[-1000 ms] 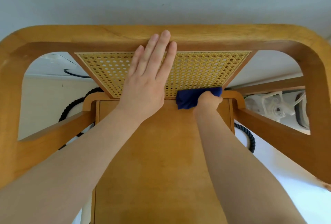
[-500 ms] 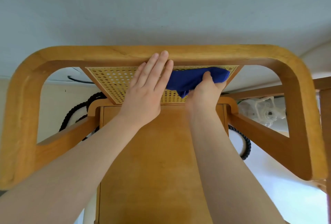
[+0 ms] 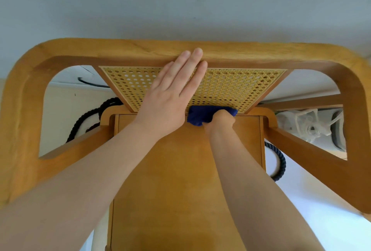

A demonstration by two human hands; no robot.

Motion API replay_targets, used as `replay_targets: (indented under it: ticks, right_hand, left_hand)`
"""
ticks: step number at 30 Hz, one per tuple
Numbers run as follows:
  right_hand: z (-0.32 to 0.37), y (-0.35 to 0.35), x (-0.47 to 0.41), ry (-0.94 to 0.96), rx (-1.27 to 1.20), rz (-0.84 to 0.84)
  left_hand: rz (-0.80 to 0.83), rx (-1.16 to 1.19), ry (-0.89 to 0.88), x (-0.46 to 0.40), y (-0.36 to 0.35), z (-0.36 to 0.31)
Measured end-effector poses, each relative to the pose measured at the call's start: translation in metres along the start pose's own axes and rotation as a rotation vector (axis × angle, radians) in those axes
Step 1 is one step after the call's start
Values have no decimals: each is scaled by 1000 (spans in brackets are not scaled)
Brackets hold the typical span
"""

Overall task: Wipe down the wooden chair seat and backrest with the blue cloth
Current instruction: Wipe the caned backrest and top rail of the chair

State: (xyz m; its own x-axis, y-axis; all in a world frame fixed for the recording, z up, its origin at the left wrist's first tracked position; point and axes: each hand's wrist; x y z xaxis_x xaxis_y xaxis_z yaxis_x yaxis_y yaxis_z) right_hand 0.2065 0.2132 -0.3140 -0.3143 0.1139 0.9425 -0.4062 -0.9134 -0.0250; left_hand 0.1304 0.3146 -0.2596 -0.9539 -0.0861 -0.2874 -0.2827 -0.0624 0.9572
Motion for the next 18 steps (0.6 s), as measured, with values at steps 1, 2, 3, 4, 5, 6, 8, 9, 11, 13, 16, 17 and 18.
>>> replay_targets:
  ticks: [1, 2, 3, 4, 5, 6, 8, 9, 11, 13, 16, 17, 18]
  right_hand:
    - [3, -1, 5, 35, -3, -19]
    - [8, -3, 13, 38, -59, 4]
    - [15, -7, 23, 60, -138, 28]
    - [23, -12, 39, 74, -197, 72]
    - [31, -17, 54, 96, -255, 126]
    - [35, -21, 70, 113, -287, 179]
    - [37, -24, 87, 140, -306, 254]
    - [34, -25, 91, 153, -317, 263]
    - [25, -26, 91, 231, -289, 266]
    - [12, -26, 80, 307, -226, 227]
    - [-10, -29, 57, 317, -103, 59]
    - [-20, -27, 50, 314, -52, -3]
    - [-28, -26, 42, 314, -18, -82]
  left_hand:
    - [14, 3, -1, -1, 2, 0]
    - [31, 6, 0, -1, 5, 0]
    - [52, 9, 3, -1, 8, 0]
    - [71, 12, 9, 0, 11, 0]
    - [89, 11, 24, 2, 15, 0]
    - [106, 3, 56, 4, 18, 1]
    - [140, -46, 167, 12, 22, 8]
    - [151, -69, 226, 17, 23, 13]
    - [167, -92, 287, 25, 24, 23]
    - [168, -102, 276, 30, 23, 30]
    - [134, -73, 244, 34, 18, 34]
    - [118, -61, 241, 35, 16, 35]
    - [97, -55, 236, 36, 14, 37]
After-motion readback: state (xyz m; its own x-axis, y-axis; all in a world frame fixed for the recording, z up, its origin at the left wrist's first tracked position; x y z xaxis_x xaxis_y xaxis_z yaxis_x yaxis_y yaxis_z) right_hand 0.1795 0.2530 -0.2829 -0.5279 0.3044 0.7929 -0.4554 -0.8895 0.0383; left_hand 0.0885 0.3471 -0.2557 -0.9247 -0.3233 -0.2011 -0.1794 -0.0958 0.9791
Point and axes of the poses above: each hand's wrist, its own x-axis away from the middle knuckle, its own y-axis out of the back of the hand, z = x × y, and after that the axes turned 10 degrees about -x, right-handed
